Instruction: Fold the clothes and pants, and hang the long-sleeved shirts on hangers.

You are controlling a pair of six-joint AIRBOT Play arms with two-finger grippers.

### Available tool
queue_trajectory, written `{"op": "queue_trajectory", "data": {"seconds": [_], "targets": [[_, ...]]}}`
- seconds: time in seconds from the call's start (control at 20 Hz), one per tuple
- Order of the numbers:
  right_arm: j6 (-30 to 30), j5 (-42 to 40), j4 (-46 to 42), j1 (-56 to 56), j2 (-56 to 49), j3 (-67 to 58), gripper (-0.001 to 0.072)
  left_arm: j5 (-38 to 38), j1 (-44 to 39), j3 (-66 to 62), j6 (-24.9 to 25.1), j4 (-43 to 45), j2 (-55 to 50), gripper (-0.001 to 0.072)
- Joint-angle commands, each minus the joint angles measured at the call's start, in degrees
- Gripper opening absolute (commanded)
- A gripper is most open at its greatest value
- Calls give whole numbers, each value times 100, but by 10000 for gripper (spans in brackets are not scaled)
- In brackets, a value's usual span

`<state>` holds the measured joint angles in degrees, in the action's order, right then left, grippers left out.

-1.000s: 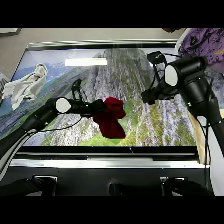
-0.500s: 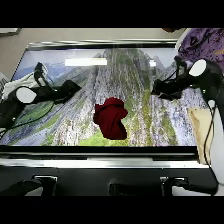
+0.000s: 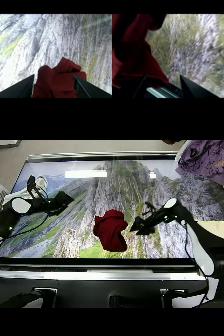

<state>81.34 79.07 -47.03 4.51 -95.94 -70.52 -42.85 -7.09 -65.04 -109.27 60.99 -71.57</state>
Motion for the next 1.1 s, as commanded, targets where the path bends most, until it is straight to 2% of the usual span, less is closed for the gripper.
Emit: {"op": "queue_trajectory", "data": {"seconds": [0.0,0.25,0.35,0.45,0.65,0.9,1.05], "targets": [[-315,48,330,389,-35,597,477,0,35,2,4,13,-90,551],[-286,-321,358,896,-37,780,466,-24,35,11,2,11,-173,551],[-229,-540,330,970,-37,780,231,-22,35,11,2,11,-190,551],[-114,-745,328,957,-35,780,30,-109,33,11,0,2,-282,550],[-17,-800,240,962,31,780,26,-319,-44,4,136,-74,-798,524],[378,-752,-533,962,444,780,26,-304,-50,-173,1580,-1661,-1838,519],[551,-695,-737,962,535,780,26,-330,-79,-385,2041,-2358,-2374,520]]}}
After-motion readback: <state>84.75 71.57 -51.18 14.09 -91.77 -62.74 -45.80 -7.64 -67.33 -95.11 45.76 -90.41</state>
